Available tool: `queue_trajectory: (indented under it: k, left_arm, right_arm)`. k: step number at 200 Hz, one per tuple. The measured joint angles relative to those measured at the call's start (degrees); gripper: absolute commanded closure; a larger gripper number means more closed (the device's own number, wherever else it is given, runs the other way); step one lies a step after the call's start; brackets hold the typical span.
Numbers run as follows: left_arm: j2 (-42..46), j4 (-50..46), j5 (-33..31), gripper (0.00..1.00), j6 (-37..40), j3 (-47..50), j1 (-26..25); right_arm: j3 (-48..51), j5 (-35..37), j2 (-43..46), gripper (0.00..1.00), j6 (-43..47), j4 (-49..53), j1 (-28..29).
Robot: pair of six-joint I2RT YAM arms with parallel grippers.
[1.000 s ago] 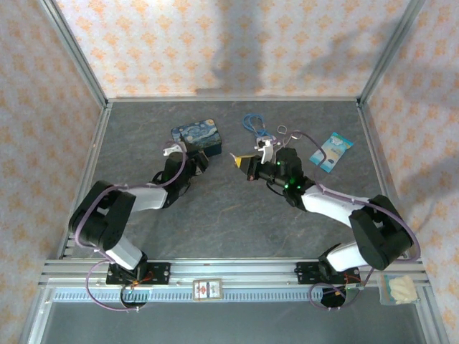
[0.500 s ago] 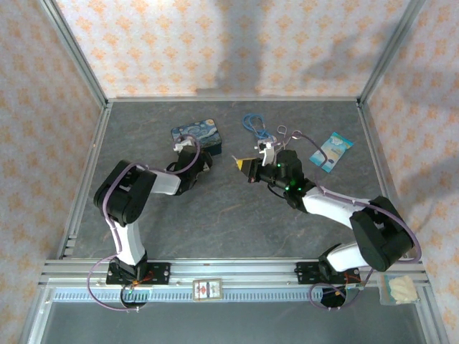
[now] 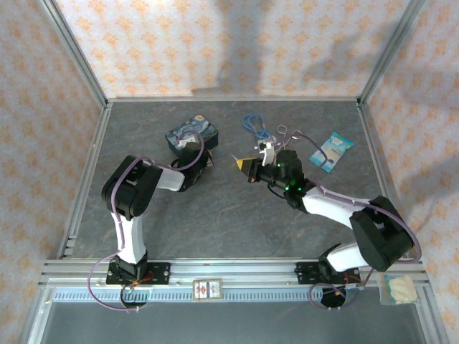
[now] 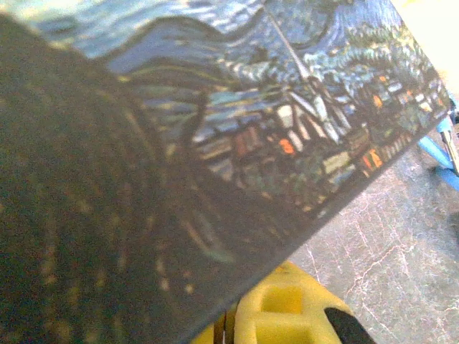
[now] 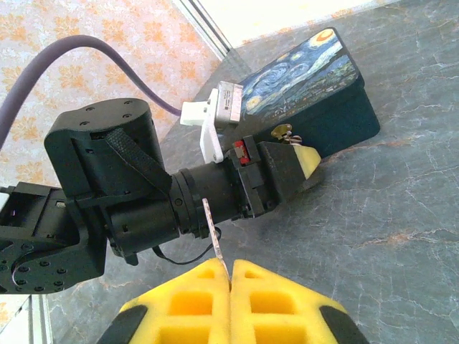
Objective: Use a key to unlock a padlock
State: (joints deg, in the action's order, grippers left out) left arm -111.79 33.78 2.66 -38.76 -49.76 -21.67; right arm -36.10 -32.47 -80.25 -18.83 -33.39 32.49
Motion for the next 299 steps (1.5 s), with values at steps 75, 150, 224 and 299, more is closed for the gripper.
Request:
queue_trajectory:
  k: [75,150,224,299]
  left_arm:
    - [7.28,0.00,7.69,1.00,-4.57,6.19,0.46]
    - [10.62,15.37,21.53,1.00,-23.28,16.72,2.91]
    - [9.92,36.54,25.64,1.00,-38.07,23.32,3.08]
    - [6.99,44.74,25.68,1.00,-41.00,24.85,3.08]
  right_arm:
    - [1.46,-0.37,-2.80,1.00,-3.69,-1.99,0.00]
    - [5.90,-6.40,-13.57,1.00,-15.19,-17.57,0.00]
    - [5.27,-12.59,-27.30,1.00,-28.20,-36.22,1.22]
    - [-0.31,-14.51,-30.18,1.00,-33.51,-42.16,3.28]
